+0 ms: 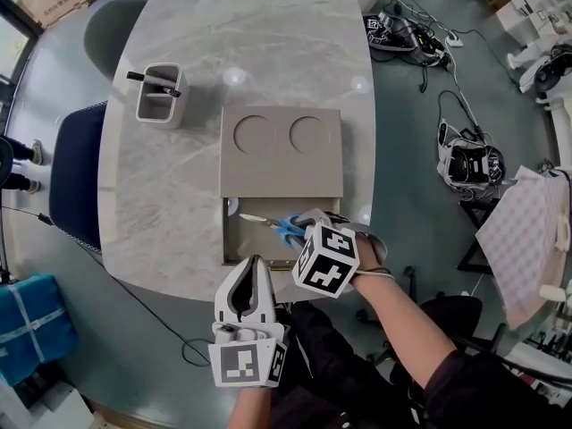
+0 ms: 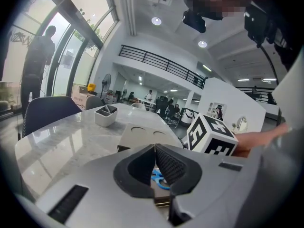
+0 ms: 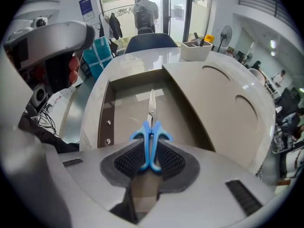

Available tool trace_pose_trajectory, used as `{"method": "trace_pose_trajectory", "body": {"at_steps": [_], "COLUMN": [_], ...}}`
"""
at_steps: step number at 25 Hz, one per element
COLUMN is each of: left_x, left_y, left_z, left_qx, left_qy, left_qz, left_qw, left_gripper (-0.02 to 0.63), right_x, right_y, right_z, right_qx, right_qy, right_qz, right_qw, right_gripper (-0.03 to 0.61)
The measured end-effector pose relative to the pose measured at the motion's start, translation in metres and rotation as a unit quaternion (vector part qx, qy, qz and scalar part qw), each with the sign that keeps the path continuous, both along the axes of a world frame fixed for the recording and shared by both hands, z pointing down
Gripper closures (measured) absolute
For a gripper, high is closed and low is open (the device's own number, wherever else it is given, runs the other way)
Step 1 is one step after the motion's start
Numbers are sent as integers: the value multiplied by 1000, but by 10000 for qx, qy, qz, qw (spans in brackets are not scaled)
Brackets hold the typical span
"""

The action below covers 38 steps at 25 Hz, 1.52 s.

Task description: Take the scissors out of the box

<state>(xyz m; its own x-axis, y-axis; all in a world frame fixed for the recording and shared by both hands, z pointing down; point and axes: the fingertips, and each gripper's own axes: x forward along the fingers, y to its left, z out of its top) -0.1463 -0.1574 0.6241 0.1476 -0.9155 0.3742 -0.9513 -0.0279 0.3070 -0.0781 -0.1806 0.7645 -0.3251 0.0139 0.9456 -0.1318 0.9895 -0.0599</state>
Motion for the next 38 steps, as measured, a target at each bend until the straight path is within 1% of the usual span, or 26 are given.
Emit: {"method": "trace_pose_trajectory", "body": {"at_steps": [3, 7, 11, 21, 26, 31, 38], "left_x": [0, -1, -3, -2, -3, 0, -6], "left_y": [0, 0, -1, -6, -9, -14, -25], "left_z": [-4, -11, -18, -43, -58, -81, -124], "left_qx": [14, 52, 90, 222, 297, 425, 750], "left_qy": [-16, -43, -95, -196, -234, -309, -478], "left_qz": [-13, -25, -30, -5, 40, 114, 138], "left_qw": [10000, 10000, 9999, 9996, 9993, 9986, 9959], "left_gripper": [597, 597, 597, 597, 597, 597, 597], "right_x": [0, 0, 0, 4, 4, 5, 8], "right_y": [0, 0, 2, -2, -9, -18, -32], "right_z": [-1, -1, -4, -40, -68, -106, -173], "right_qx": [-54, 97, 183, 438, 649, 890, 1299], "right_qy": [12, -45, -137, -483, -716, -1010, -1554], "right_qz": [12, -54, 32, 233, 393, 609, 948], "right_qw": [10000, 9999, 9997, 9976, 9945, 9890, 9747], "right_gripper": [495, 499, 500, 502, 502, 502, 502]}}
